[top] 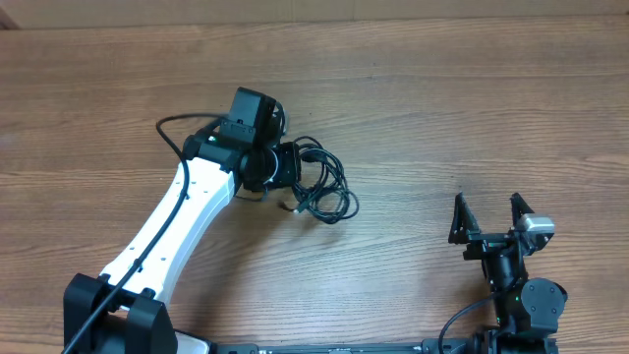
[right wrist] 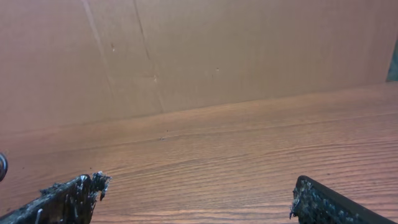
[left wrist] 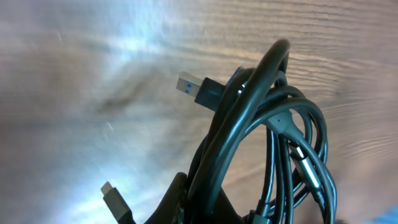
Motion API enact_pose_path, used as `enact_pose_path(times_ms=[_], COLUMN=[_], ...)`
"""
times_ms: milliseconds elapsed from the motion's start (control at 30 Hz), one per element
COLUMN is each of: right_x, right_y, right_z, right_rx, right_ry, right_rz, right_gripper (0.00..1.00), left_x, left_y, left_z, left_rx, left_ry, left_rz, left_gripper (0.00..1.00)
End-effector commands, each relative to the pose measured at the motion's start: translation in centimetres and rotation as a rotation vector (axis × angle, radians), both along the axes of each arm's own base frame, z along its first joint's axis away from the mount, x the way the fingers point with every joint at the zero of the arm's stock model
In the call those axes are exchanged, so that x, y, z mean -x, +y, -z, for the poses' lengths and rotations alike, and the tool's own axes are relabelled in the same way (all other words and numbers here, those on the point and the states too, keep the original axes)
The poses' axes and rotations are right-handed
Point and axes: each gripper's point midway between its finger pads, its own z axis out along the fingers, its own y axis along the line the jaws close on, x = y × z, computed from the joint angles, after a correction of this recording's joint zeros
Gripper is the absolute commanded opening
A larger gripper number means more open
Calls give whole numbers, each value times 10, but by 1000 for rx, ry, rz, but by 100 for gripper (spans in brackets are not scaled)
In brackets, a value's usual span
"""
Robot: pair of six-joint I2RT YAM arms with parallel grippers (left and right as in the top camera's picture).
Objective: Untangle cables
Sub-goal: 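Lift the gripped cable bundle upward with the left gripper, then move the right gripper toward the cable held by the left gripper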
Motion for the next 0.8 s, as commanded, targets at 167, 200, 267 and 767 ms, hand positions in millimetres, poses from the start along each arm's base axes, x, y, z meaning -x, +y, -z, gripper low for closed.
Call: enact_pose_path(times_ms=[167,200,267,767], right_x=[0,0,0,32], right_y=[-2,-2,-2,76], right_z=[1,2,2,-51], right_rx=[4,4,4,-272], right_ry=[-5,-2,-2,-30], right_rz=[12,12,12,-469], right_gripper=[100,100,100,100], left_x=[8,8,8,12], left_y=[-9,-9,-9,-20], left_z=[-18,-18,-18,-24], left_rx=[140,144,156,288], left_ry=[176,185,214,446], left_rz=[-279,-295,-347,-658], left_gripper=[4,4,4,4])
